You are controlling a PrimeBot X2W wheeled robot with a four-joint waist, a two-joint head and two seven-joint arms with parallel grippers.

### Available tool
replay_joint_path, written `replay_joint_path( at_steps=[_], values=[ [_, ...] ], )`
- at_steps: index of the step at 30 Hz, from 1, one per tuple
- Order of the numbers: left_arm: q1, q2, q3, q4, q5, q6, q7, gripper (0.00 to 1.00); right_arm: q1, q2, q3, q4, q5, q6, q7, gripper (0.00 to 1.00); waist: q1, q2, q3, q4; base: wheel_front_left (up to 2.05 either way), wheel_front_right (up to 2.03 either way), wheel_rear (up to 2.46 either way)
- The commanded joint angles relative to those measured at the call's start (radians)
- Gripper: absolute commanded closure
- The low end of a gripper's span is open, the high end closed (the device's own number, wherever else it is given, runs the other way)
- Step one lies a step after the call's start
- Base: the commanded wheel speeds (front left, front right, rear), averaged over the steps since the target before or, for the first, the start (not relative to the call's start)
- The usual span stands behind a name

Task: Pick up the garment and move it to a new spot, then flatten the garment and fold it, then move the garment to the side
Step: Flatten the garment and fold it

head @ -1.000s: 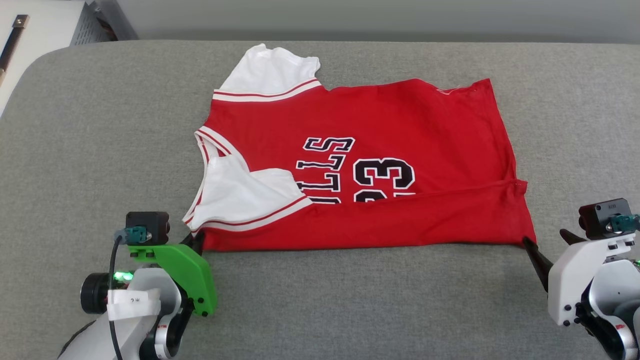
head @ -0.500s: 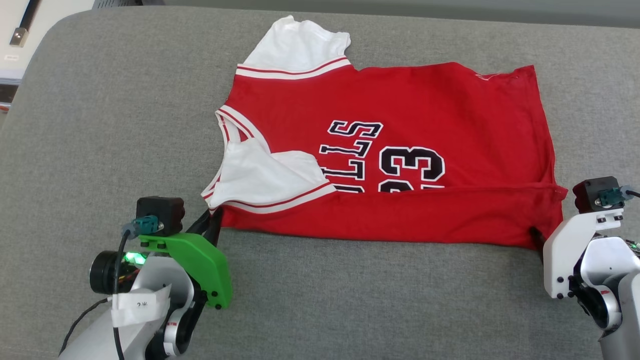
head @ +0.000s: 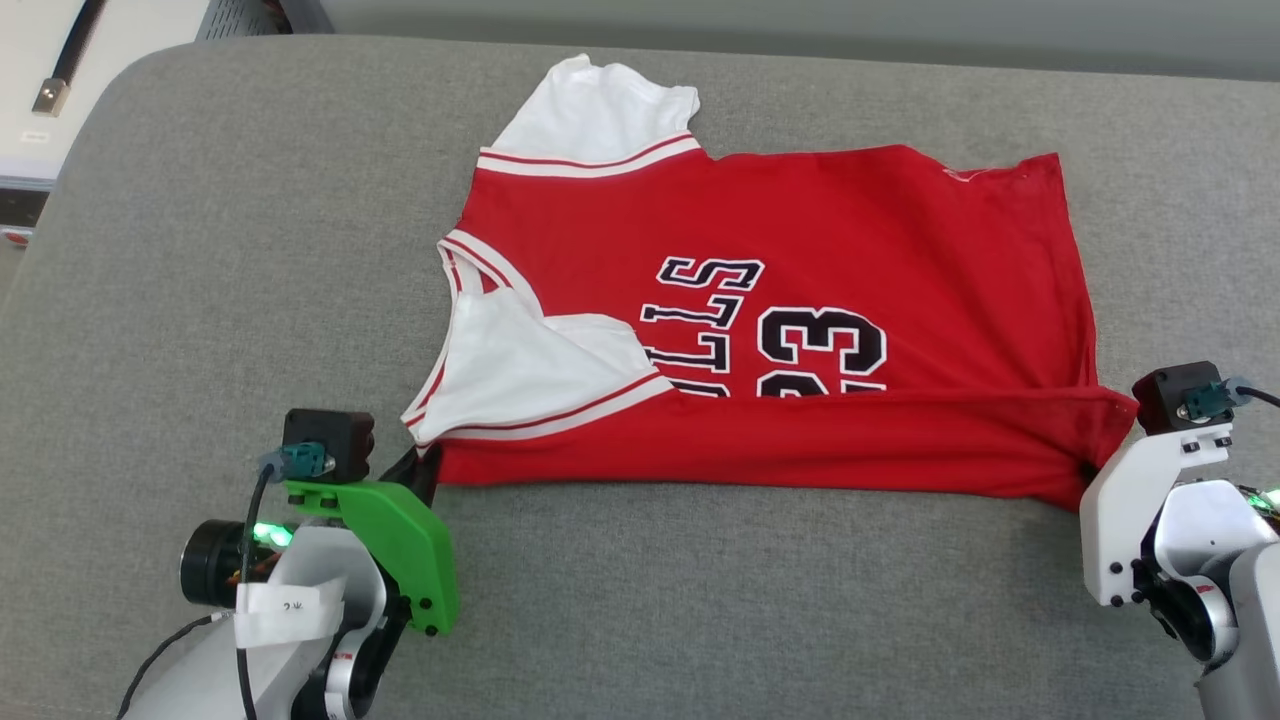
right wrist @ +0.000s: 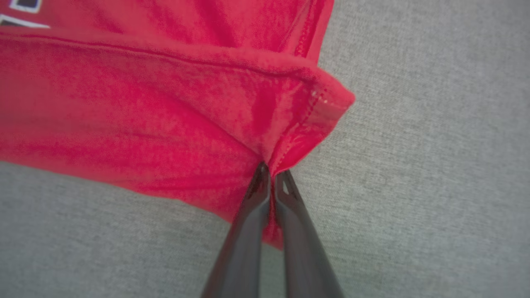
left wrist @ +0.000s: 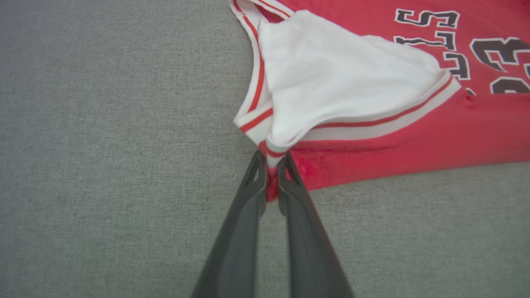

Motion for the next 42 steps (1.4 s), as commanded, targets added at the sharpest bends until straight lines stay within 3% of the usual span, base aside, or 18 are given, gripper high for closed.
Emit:
replay_joint_path(
  at_steps=[1, 13, 24, 42],
  values=[
    [0.011, 0.004, 0.0, 0.007, -0.013, -0.008, 0.004, 1.0, 0.031, -0.018, -0.012, 0.018, 0.004, -0.002, 0.003, 1.0, 0.0, 0.0, -0.031, -0.007, 0.0, 0.0, 0.0],
    [0.117, 0.04, -0.037, 0.0, -0.062, -0.022, 0.063, 1.0, 0.178, -0.055, -0.058, -0.088, 0.052, -0.002, 0.056, 1.0, 0.0, 0.0, -0.129, -0.014, 0.0, 0.0, 0.0],
    [0.187, 0.019, -0.104, -0.007, -0.098, -0.058, 0.115, 1.0, 0.374, -0.027, -0.131, -0.278, 0.1, -0.002, 0.137, 1.0, 0.0, 0.0, -0.133, -0.027, 0.0, 0.0, 0.0],
    [0.117, -0.033, -0.126, 0.134, -0.087, -0.106, 0.104, 1.0, 0.27, -0.033, -0.047, -0.107, 0.092, -0.002, 0.014, 1.0, 0.0, 0.0, -0.077, -0.043, 0.0, 0.0, 0.0]
  ],
)
